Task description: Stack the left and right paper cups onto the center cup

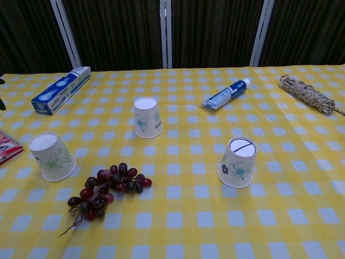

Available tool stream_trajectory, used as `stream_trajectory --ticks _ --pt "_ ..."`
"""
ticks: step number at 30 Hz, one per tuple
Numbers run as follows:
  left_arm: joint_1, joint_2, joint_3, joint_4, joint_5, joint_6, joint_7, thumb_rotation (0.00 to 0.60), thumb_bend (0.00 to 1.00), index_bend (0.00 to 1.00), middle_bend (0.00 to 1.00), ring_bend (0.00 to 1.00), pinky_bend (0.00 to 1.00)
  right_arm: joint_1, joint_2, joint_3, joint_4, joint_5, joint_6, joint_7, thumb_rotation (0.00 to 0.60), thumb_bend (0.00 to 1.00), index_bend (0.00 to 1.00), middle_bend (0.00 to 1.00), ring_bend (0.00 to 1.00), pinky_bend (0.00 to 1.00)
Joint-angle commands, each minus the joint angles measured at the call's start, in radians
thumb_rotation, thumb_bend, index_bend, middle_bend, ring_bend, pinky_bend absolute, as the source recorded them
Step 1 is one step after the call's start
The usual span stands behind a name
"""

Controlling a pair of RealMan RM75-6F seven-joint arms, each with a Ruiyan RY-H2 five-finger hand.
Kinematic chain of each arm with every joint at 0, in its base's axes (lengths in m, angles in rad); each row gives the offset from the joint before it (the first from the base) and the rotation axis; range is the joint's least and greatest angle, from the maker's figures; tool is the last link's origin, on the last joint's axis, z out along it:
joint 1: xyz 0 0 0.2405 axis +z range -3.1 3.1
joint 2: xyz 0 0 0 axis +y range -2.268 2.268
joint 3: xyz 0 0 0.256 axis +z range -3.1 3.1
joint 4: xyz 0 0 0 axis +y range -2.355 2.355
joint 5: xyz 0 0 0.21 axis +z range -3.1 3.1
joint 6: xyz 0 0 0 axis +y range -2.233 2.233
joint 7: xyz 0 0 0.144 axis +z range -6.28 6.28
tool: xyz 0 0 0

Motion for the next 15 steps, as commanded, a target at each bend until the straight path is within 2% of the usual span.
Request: stream_trajectory --ticks 1,9,15 --pt "-0.074 -0.020 -0.026 -0.020 -0.072 -0.097 0.067 0.600 0.12 0.27 0.00 0.00 0.12 -0.001 0.005 0.003 0.000 0.005 0.000 0.014 0.600 0.07 0.06 0.00 0.00 0.00" --pt "-0.140 -0.059 -0.046 -0.055 -0.156 -0.154 0.166 0.600 0.12 0.24 0.00 0.00 0.12 -0.004 0.016 0.009 -0.001 0.010 0.007 0.043 0.600 0.07 0.07 0.00 0.00 0.00" --pt "-0.179 -0.069 -0.046 -0.074 -0.243 -0.185 0.248 0.600 0.12 0.31 0.00 0.00 0.12 -0.008 0.023 0.015 0.000 0.016 0.014 0.066 0.600 0.07 0.07 0.00 0.00 0.00"
